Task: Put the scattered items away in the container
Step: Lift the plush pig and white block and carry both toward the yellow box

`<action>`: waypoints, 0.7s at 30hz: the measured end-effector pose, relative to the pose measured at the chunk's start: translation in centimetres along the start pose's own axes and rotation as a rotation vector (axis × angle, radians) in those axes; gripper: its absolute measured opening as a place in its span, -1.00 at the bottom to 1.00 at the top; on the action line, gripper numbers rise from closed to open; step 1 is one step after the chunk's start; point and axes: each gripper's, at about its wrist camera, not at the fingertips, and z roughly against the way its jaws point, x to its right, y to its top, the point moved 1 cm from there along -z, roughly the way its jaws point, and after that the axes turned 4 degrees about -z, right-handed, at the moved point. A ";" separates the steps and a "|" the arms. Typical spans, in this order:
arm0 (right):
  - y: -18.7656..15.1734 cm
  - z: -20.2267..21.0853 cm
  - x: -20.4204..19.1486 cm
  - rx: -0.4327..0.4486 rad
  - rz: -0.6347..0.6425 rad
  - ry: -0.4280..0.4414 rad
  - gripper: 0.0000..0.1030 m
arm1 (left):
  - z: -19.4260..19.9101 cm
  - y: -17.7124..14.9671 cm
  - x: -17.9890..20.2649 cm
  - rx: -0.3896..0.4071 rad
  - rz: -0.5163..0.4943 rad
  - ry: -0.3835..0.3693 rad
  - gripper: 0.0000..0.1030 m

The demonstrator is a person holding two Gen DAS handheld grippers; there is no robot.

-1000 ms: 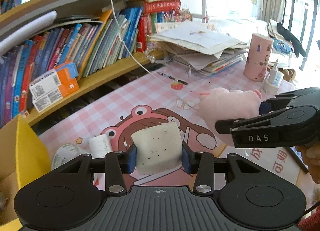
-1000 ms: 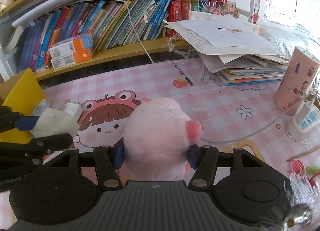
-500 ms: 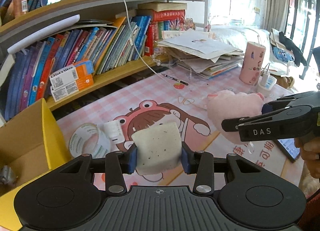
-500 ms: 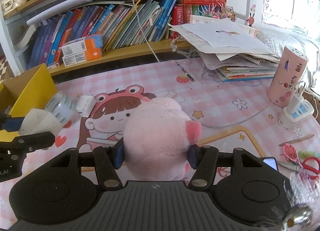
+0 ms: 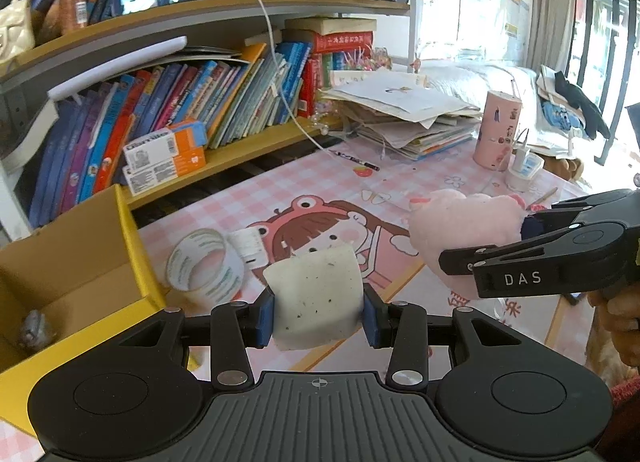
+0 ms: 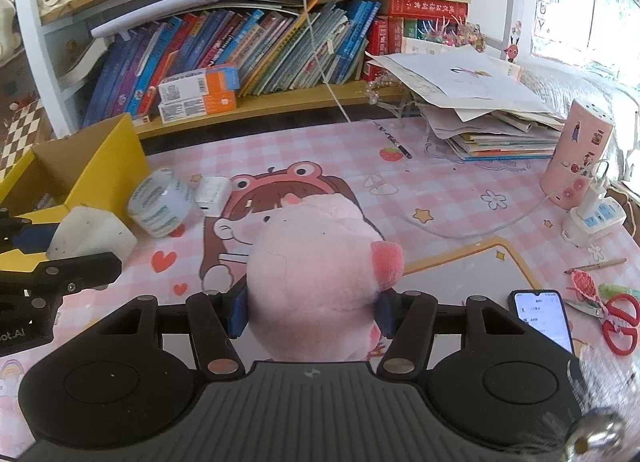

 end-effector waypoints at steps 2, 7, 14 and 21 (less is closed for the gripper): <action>-0.2 0.4 -0.7 0.002 0.004 0.002 0.09 | 0.7 -0.4 -0.4 0.006 0.005 0.005 -0.21; -0.6 1.1 -2.6 0.011 0.019 0.010 0.09 | 2.5 -1.3 -1.6 0.021 0.018 0.022 -0.21; -1.0 2.0 -5.2 0.021 0.045 0.028 0.09 | 4.7 -2.6 -3.1 0.038 0.034 0.046 -0.21; -1.3 2.3 -7.9 0.025 0.081 0.056 0.09 | 6.4 -3.9 -4.8 0.045 0.059 0.071 -0.22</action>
